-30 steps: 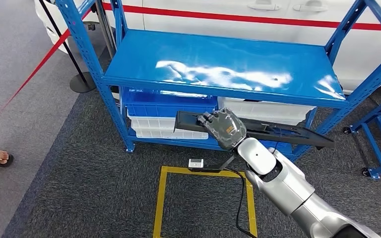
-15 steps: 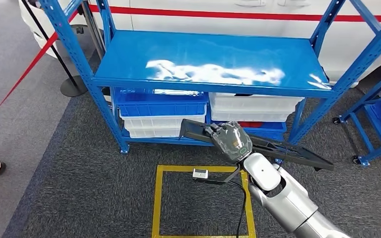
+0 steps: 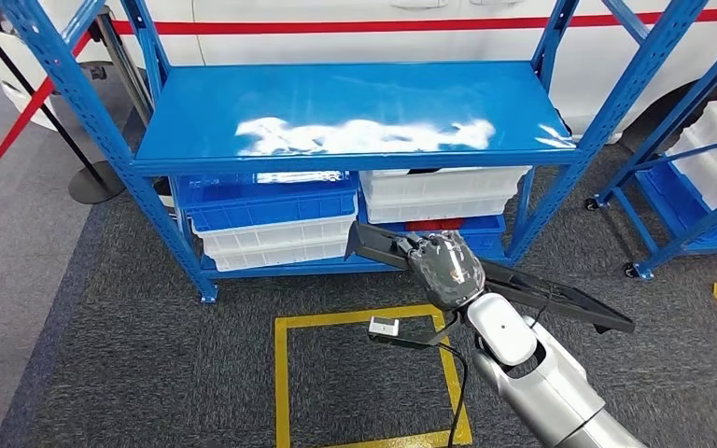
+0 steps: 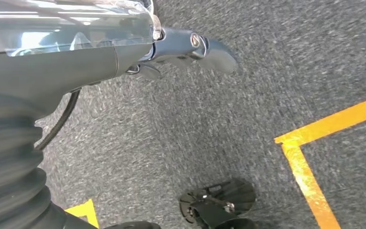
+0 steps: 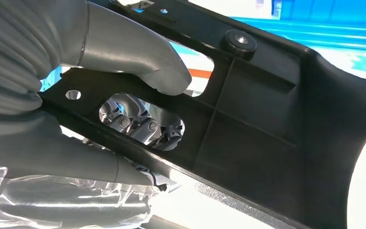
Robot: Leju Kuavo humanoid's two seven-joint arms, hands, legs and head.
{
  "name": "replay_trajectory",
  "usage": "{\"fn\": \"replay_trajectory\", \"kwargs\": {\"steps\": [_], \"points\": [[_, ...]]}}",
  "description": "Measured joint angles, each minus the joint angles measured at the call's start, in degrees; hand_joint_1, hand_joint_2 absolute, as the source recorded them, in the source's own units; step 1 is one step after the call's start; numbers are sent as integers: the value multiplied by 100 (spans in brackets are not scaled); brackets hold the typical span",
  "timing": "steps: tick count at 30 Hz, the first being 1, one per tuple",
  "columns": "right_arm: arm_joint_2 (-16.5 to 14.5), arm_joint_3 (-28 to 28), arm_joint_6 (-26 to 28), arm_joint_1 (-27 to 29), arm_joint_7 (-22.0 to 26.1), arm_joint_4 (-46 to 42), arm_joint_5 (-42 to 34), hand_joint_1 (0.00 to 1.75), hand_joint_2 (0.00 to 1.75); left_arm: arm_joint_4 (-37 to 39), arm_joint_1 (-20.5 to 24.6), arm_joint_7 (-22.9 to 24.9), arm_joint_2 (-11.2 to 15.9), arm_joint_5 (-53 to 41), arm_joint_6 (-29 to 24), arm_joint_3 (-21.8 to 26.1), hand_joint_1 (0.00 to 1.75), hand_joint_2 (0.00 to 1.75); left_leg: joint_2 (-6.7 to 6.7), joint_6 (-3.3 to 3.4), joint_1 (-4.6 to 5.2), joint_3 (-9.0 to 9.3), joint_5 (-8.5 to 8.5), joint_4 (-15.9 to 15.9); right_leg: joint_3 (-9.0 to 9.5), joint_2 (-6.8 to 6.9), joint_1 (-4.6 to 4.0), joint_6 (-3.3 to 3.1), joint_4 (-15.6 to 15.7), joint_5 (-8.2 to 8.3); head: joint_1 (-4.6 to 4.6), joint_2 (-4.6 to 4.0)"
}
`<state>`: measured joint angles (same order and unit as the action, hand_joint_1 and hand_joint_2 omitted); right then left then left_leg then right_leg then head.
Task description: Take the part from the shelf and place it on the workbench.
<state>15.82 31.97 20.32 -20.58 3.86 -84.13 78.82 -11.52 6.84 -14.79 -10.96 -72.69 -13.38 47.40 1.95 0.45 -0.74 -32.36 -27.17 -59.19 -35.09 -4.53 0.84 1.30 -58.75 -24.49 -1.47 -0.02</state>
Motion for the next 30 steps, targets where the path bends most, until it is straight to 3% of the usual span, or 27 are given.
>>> {"fn": "replay_trajectory", "kwargs": {"steps": [2, 3, 5, 7, 8, 9, 11, 13, 15, 17, 19, 21, 22, 23, 25, 27, 29, 30], "points": [[0, -66, 21, 56, 4, -50, 0, 175, 175, -2, 34, 2, -1, 1, -7, -9, 0, 175, -76, 79, -11, -5, 42, 34, -58, 105, 4, 54, -109, -86, 1, 0], [-1, -103, 36, 75, 6, -76, 0, 175, 175, -3, 51, 1, -1, 2, -11, -13, 0, 175, -115, 109, -20, -11, 60, 50, -151, 205, 1, 76, -316, -219, 1, 0], [-4, -165, 60, 89, 7, -115, 0, 175, 175, -4, 66, -3, 0, 3, -20, -18, 0, 175, -203, 131, -8, -30, 70, 53, -494, 373, -1, 112, -1063, -600, 1, 0], [-6, -202, 73, 112, 7, -133, 0, 175, 175, -4, 70, -3, 2, 4, -23, -19, 0, 175, -305, 135, 9, -41, 69, 52, -761, 412, 1, 124, -1633, -772, 1, 0], [-6, -218, 74, 128, 7, -138, 0, 175, 175, -4, 77, -3, 3, 4, -25, -20, 0, 175, -352, 135, 14, -40, 67, 51, -738, 424, -1, 115, -1603, -694, 1, 0], [-6, -237, 75, 141, 8, -148, 0, 175, 175, -4, 87, -3, 3, 4, -25, -20, 0, 175, -397, 133, 20, -34, 64, 51, -594, 449, -6, 94, -1329, -522, 1, 0], [-7, -276, 76, 148, 8, -187, 1, 175, 175, -4, 111, -3, 2, 4, -27, -22, 0, 175, -477, 118, 44, -18, 50, 51, -155, 632, -53, 18, -486, -179, 1, 0], [-8, -298, 82, 146, 8, -225, 5, 175, 175, -4, 128, -2, 2, 4, -36, -23, 0, 175, -547, 84, 72, -11, 36, 53, 67, 771, -115, -62, -14, -66, 1, 0], [-8, -308, 88, 158, 8, -243, 14, 175, 175, -5, 135, 5, 1, 4, -44, -23, 0, 175, -629, 35, 86, 5, 29, 65, 58, 705, -132, -117, 31, -64, 1, 0], [-9, -319, 96, 174, 7, -265, 20, 175, 175, -6, 143, 11, 0, 4, -49, -23, 0, 175, -590, -24, 82, -13, -62, -16, 72, 610, -93, -177, 79, -29, 0, 0], [-14, -323, 108, 176, 7, -288, 27, 175, 175, -6, 147, 13, 1, 10, -54, -23, 0, 175, -399, -69, 66, -214, -364, -494, 88, 523, -56, -233, 118, 2, 0, 0], [-20, -323, 115, 184, 7, -291, 43, 175, 175, -6, 131, 16, 1, 24, -55, -23, 0, 175, -274, -94, 55, -566, -707, -1274, 79, 419, -55, -256, 118, 10, 0, 0], [-25, -323, 116, 196, 7, -290, 52, 175, 175, -6, 122, 19, 1, 30, -55, -23, 0, 175, -258, -103, 53, -688, -760, -1525, 77, 357, -55, -258, 113, 11, 0, 0], [-28, -323, 117, 206, 1, -290, 59, 175, 175, -7, 117, 20, 2, 34, -56, -23, 0, 175, -252, -108, 51, -719, -698, -1567, 77, 293, -54, -258, 105, 11, 0, 0], [-40, -324, 117, 218, -15, -293, 72, 175, 175, -8, 119, 21, 7, 36, -61, -23, 0, 175, -207, -97, 41, -477, -296, -998, 80, 168, -50, -243, 73, 1, 1, 0], [-58, -330, 115, 216, -34, -302, 90, 175, 175, -8, 124, 22, 13, 34, -67, -24, 0, 175, -23, -67, 20, -163, -6, -280, 49, 58, -57, -199, 16, -16, 1, 0], [-70, -339, 113, 218, -53, -313, 112, 175, 175, -8, 122, 28, 16, 25, -69, -26, 0, 175, 88, -29, 19, -59, 26, -18, -9, -36, -55, -130, -12, -6, 0, 0], [-72, -347, 112, 225, -62, -316, 121, 175, 175, -8, 122, 31, 15, 19, -70, -27, 0, 175, 57, -3, 21, -56, 38, 8, -31, -82, -47, -92, -10, 10, 0, 0]]}}
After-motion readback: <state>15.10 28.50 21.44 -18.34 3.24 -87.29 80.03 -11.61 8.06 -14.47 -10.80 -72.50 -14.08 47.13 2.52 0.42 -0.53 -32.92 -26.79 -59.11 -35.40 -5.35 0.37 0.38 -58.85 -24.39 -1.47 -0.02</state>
